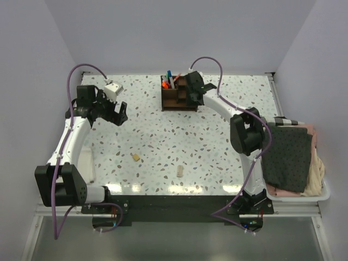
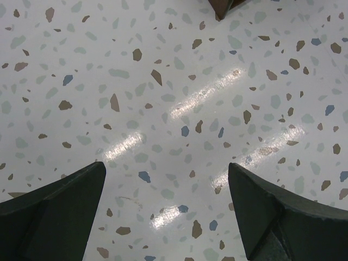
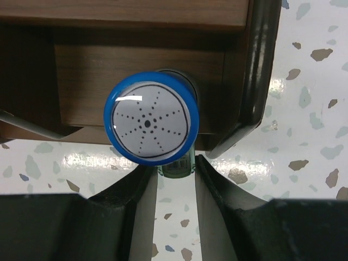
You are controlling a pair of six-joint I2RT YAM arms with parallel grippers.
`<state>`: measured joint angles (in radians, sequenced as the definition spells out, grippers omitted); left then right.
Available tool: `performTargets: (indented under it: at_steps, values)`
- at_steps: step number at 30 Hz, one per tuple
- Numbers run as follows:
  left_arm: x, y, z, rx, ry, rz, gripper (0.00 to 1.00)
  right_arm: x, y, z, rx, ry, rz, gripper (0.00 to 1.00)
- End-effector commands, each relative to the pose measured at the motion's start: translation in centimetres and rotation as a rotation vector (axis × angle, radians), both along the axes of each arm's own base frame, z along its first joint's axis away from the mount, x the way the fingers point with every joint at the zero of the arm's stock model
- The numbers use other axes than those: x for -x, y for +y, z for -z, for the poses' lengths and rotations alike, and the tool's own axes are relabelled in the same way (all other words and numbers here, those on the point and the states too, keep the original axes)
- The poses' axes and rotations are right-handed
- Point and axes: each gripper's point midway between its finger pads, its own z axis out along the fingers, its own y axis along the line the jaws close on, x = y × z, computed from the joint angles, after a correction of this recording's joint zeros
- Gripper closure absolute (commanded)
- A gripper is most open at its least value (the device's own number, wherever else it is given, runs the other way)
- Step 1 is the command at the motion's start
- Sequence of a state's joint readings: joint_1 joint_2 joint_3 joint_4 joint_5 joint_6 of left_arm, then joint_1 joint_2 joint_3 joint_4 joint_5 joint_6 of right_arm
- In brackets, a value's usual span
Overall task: Sort the stationery into containers
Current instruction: Place the stationery in the storage box.
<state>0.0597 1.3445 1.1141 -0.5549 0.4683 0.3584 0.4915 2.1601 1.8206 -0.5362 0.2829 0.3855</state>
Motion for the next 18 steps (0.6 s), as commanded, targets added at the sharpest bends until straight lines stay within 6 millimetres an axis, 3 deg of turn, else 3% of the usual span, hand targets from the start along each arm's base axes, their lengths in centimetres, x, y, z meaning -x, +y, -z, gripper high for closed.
performTargets:
  at_steps: [1,17,18]
  values:
    - [-0.6,0.1,-0.2,0.007,-0.026,-0.007,0.00,-2.4,0.5,-2.1,-0.028,-0.100,0.045,1.00]
    - [-1.2,0.1,-0.1,0.013,-0.019,-0.008,0.00,-3.3,0.4,-0.6,-0.001,-0.102,0.071,1.00]
    - [-1.2,0.1,-0.1,0.014,-0.018,-0.008,0.00,-3.3,0.5,-0.6,-0.003,-0.102,0.071,0.93]
